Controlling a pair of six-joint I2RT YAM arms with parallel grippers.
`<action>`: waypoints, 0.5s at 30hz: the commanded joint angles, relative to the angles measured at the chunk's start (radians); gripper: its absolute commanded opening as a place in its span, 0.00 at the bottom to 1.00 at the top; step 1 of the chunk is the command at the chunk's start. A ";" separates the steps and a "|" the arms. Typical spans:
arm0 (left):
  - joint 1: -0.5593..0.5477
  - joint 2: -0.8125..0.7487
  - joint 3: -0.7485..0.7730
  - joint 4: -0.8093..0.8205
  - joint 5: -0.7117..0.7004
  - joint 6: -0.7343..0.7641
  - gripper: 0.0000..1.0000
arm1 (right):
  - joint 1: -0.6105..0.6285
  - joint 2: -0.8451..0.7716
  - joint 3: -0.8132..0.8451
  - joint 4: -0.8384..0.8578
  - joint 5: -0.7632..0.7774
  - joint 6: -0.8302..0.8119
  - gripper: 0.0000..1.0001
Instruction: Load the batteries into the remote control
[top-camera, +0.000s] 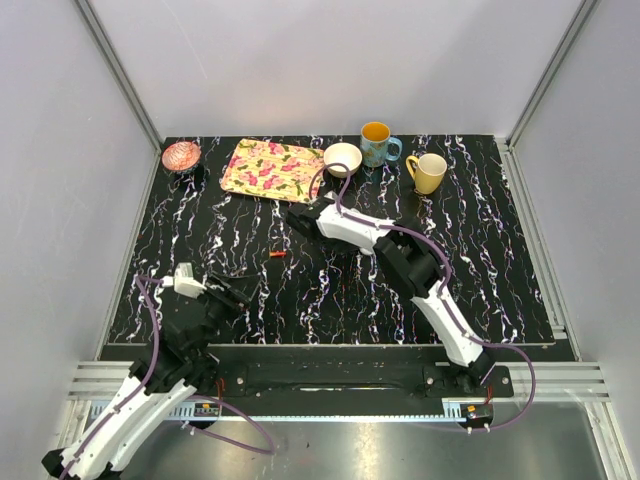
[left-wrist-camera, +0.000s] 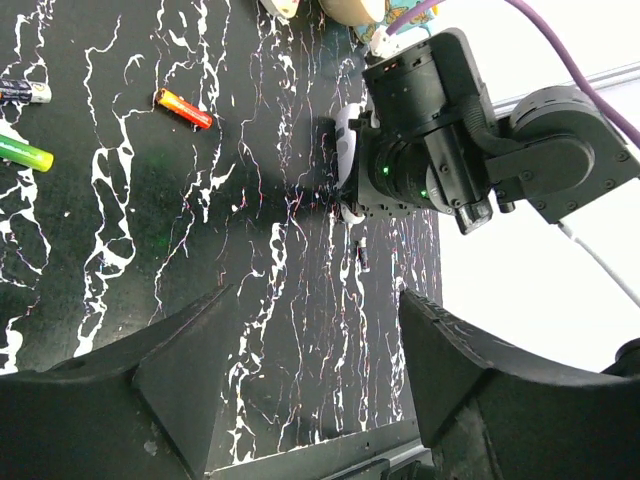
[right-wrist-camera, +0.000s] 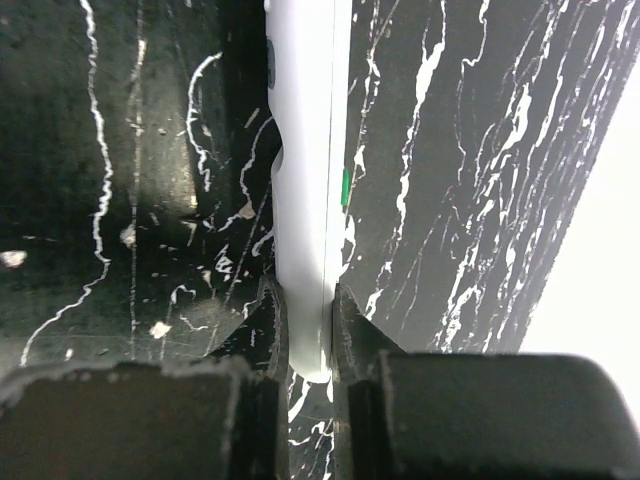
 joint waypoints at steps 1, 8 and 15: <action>0.005 -0.058 0.054 -0.047 -0.023 -0.001 0.69 | 0.001 0.035 0.018 -0.041 -0.001 0.047 0.00; 0.005 -0.116 0.044 -0.088 -0.031 -0.011 0.69 | 0.036 0.064 0.040 -0.003 -0.177 0.030 0.10; 0.005 -0.127 0.052 -0.108 -0.023 -0.004 0.69 | 0.073 0.064 0.066 0.016 -0.242 0.036 0.58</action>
